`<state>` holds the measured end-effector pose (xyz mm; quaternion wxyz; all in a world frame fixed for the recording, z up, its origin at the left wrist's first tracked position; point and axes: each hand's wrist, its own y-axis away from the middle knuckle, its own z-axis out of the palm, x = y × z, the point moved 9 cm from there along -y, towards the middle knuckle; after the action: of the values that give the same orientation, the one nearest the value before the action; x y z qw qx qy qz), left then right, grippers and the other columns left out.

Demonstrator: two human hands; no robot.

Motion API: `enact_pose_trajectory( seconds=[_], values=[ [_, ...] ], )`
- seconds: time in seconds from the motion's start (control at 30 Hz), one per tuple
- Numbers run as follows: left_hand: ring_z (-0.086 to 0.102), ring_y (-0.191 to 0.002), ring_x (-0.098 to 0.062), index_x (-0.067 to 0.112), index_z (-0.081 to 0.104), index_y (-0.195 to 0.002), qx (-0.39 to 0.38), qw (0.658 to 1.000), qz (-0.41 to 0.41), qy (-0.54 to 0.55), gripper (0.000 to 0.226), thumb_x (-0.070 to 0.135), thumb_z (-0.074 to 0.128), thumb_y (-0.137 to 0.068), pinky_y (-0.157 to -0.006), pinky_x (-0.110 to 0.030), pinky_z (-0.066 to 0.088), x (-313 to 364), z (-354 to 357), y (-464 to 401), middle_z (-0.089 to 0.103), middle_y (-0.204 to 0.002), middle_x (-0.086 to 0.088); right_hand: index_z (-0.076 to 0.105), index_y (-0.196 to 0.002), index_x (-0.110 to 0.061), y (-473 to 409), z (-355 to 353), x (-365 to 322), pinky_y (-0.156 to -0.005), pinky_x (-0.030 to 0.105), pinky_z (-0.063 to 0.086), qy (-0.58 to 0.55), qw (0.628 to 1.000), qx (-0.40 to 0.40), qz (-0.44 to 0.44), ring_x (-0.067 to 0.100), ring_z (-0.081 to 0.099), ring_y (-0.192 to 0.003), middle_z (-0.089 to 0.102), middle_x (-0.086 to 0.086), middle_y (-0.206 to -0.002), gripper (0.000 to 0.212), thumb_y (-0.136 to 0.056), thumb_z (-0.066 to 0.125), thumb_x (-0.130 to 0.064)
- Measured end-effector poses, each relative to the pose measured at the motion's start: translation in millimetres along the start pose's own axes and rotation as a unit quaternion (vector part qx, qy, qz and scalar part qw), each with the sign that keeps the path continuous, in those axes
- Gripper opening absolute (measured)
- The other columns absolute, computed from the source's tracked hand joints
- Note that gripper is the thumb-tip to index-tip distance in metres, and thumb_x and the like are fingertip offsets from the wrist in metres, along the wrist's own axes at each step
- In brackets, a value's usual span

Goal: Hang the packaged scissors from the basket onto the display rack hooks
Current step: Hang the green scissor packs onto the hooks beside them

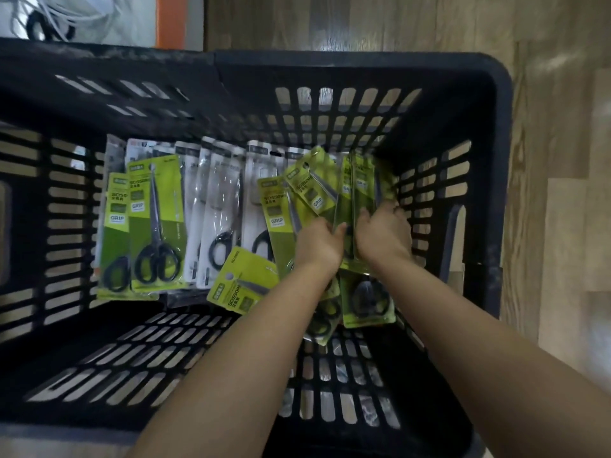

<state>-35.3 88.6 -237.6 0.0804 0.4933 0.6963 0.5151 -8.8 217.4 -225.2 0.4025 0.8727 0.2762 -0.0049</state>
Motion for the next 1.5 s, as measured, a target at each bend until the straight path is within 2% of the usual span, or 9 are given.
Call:
enact_pose_trajectory(
  seconds=[0.27,0.47,0.7,0.8,0.93,1.03,1.23,1.4,1.5],
  values=[
    [0.053,-0.073,-0.023,0.012,0.052,-0.065,0.001,0.996,-0.038,0.085,0.03,0.021,0.059,-0.092,-0.069,-0.033,0.046,-24.2,-11.7,3.9,0.056,-0.073,-0.011,0.026,-0.141,-0.013,12.1,6.7,-1.7,-0.106,0.045,0.031,0.017,0.998,-0.062,-0.026,0.035,0.033,-0.131,0.032,0.018,-0.143,0.052,-0.098,0.038,-0.038],
    [0.053,-0.077,-0.022,0.012,0.056,-0.08,-0.006,0.991,-0.071,0.114,0.017,0.019,0.054,-0.095,-0.07,-0.032,0.045,-51.3,-30.6,24.0,0.056,-0.076,-0.007,0.035,-0.131,-0.017,35.5,19.0,-6.8,-0.097,0.045,0.043,-0.075,0.992,-0.089,-0.04,0.03,0.039,-0.125,0.04,0.01,-0.136,0.049,-0.092,0.052,-0.042],
    [0.058,-0.095,-0.022,0.013,0.061,-0.087,-0.039,0.984,-0.1,0.141,0.013,0.017,0.052,-0.095,-0.09,-0.035,0.047,-77.1,-54.2,30.9,0.062,-0.099,-0.006,0.015,-0.148,-0.013,37.5,25.0,17.6,-0.11,0.046,0.031,-0.128,0.982,-0.107,0.085,0.032,0.022,-0.14,0.018,0.011,-0.153,0.091,-0.081,0.069,-0.043],
    [0.062,-0.102,-0.025,0.016,0.062,-0.102,-0.071,0.971,-0.127,0.191,0.022,0.034,0.059,-0.091,-0.095,-0.045,0.049,-75.9,-49.1,26.6,0.066,-0.107,-0.006,0.02,-0.147,-0.01,30.4,30.1,25.0,-0.109,0.048,0.034,-0.148,0.971,-0.135,0.127,0.034,0.029,-0.137,0.025,0.013,-0.151,0.099,-0.073,0.076,-0.044],
    [0.056,-0.104,-0.02,0.013,0.059,-0.119,-0.056,0.992,-0.073,0.083,0.042,0.045,0.048,-0.094,-0.09,-0.032,0.044,-56.8,-51.6,10.1,0.059,-0.111,0.0,0.027,-0.141,-0.009,25.3,32.3,24.6,-0.102,0.047,0.042,-0.205,0.957,-0.152,0.134,0.032,0.046,-0.125,0.043,0.01,-0.14,0.1,-0.065,0.083,-0.043],
    [0.057,-0.113,-0.025,0.007,0.059,-0.122,-0.046,0.994,-0.048,0.081,0.04,0.036,0.048,-0.097,-0.099,-0.035,0.044,-45.9,-53.4,4.7,0.061,-0.123,-0.009,0.039,-0.137,-0.013,27.4,30.7,20.3,-0.099,0.047,0.045,-0.231,0.955,-0.149,0.11,0.03,0.052,-0.12,0.052,0.007,-0.134,0.12,-0.039,0.08,-0.07],
    [0.054,-0.089,-0.02,0.004,0.063,-0.101,0.002,0.987,-0.052,0.154,0.023,0.021,0.048,-0.098,-0.069,-0.026,0.041,-54.5,-69.7,24.1,0.06,-0.087,-0.008,0.041,-0.131,-0.009,37.0,15.0,16.2,-0.098,0.044,0.045,-0.238,0.955,-0.145,0.097,0.03,0.054,-0.114,0.054,0.01,-0.128,0.075,-0.071,0.081,-0.031],
    [0.052,-0.096,-0.016,0.005,0.059,-0.122,0.058,0.964,-0.088,0.245,0.03,0.02,0.048,-0.098,-0.078,-0.023,0.041,-69.9,-115.9,73.6,0.058,-0.107,-0.004,0.044,-0.111,-0.013,79.0,-6.7,-14.1,-0.097,0.041,0.046,-0.243,0.952,-0.179,0.048,0.027,0.058,-0.107,0.058,0.008,-0.118,0.052,-0.074,0.08,-0.02],
    [0.047,-0.096,-0.009,0.006,0.047,-0.135,0.048,0.943,-0.095,0.315,0.04,0.023,0.047,-0.099,-0.079,-0.022,0.038,-64.9,-147.4,117.5,0.052,-0.125,-0.005,0.039,-0.13,-0.011,114.4,-32.2,-50.7,-0.103,0.042,0.041,-0.25,0.948,-0.195,0.001,0.027,0.051,-0.118,0.051,0.007,-0.132,0.072,-0.074,0.079,-0.03]
  ],
)
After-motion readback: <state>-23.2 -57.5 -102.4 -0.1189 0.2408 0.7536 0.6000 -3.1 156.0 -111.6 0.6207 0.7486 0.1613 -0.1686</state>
